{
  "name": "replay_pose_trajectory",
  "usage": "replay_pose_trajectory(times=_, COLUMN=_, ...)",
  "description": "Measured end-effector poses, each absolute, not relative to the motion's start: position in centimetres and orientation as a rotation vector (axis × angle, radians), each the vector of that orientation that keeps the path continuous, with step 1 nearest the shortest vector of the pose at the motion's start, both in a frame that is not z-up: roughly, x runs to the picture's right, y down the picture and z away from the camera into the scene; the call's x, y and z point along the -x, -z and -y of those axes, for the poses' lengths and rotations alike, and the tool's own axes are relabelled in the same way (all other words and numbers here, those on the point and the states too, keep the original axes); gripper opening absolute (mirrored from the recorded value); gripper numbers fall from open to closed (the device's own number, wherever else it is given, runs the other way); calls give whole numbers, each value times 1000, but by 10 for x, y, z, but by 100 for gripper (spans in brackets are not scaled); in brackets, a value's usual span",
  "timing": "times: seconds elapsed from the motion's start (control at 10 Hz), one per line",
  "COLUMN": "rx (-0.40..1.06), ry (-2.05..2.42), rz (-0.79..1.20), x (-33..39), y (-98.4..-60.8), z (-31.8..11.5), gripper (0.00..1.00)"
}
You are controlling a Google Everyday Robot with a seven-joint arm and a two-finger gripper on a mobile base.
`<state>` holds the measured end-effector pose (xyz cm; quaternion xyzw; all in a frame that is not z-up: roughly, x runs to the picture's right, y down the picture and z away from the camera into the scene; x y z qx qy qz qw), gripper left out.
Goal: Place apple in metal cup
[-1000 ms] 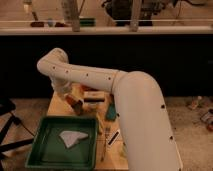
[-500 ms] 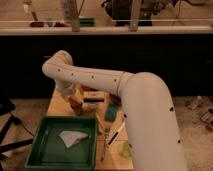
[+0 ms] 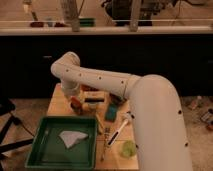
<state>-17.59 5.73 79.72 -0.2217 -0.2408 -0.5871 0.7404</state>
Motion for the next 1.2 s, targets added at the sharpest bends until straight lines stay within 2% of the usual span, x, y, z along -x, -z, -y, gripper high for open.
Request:
replay_pose_trajectory(times=0.7, rx=475, ry=1257, rz=611, x=176, y=-811, z=-55, gripper=5)
replay_pose_trajectory(times=0.9, rx=480, ry=1246, rz=626, x=175, y=-814, z=-55, gripper=19)
replay_pose_trajectory(times=1.2, rx=480, ry=1235, rz=652, x=173, y=-816, z=-53, gripper=52)
